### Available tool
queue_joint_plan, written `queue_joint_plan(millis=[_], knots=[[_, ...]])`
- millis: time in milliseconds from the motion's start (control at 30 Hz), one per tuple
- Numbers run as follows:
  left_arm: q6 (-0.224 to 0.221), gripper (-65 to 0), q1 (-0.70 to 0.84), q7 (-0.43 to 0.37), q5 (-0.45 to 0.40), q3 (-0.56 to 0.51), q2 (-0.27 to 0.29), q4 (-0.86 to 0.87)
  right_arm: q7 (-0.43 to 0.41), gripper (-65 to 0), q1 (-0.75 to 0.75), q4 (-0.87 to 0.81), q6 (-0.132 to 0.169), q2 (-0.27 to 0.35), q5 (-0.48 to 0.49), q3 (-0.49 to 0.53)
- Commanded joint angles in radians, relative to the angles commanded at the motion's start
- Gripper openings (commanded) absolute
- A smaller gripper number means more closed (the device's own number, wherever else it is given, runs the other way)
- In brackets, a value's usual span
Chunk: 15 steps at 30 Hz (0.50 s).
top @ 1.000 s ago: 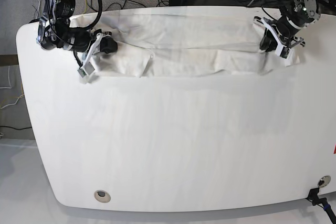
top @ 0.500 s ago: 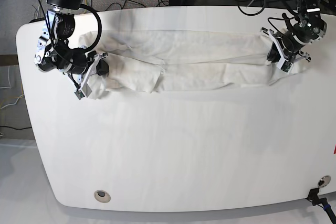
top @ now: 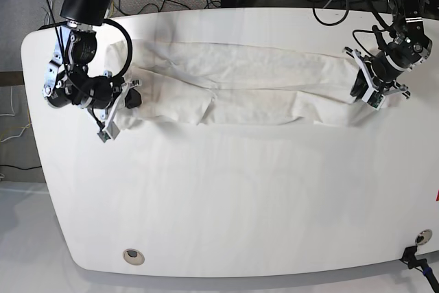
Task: Fold the T-shirt properly
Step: 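Grasp both ends of the white shirt strip with both grippers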
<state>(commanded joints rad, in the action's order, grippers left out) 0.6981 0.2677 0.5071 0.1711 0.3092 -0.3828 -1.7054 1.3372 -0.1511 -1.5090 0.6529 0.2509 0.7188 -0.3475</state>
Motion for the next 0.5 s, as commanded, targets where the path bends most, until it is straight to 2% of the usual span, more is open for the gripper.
queue_joint_plan(millis=[67, 133, 200, 233, 300, 367, 433, 500], knots=[[0.0, -62.3, 0.0, 0.0, -0.002, 0.0, -0.003, -0.002, 0.002, -65.0, -0.003, 0.0, -0.002, 0.003, 0.034, 0.0], [0.0, -62.3, 0.003, 0.003, -0.003, -0.002, -0.041, -0.002, 0.003, -65.0, -0.008, 0.0, -0.002, 0.003, 0.041, 0.0], [0.0, -62.0, 0.003, 0.041, -0.003, -0.002, -0.064, -0.002, 0.003, -65.0, -0.008, 0.0, -0.002, 0.003, 0.04, 0.0], [0.0, -59.8, 0.0, 0.072, -0.002, -0.002, -0.066, -0.002, 0.003, -65.0, -0.006, 0.0, -0.002, 0.005, 0.04, 0.0], [0.0, -51.4, -0.002, 0.101, -0.002, -0.002, -0.069, -0.002, 0.003, -65.0, -0.005, 0.0, -0.002, 0.005, 0.04, 0.0], [0.0, -38.3, -0.002, 0.106, -0.002, -0.003, -0.094, -0.002, 0.003, -65.0, -0.005, 0.0, -0.002, 0.0, 0.04, 0.0], [0.0, -24.3, -0.002, 0.106, -0.002, -0.003, -0.097, -0.002, 0.003, -65.0, -0.005, 0.0, -0.002, 0.0, 0.04, 0.0], [0.0, -13.1, -0.002, 0.106, -0.002, 0.0, -0.097, -0.002, 0.003, -65.0, -0.003, 0.0, -0.002, 0.0, 0.04, 0.0]])
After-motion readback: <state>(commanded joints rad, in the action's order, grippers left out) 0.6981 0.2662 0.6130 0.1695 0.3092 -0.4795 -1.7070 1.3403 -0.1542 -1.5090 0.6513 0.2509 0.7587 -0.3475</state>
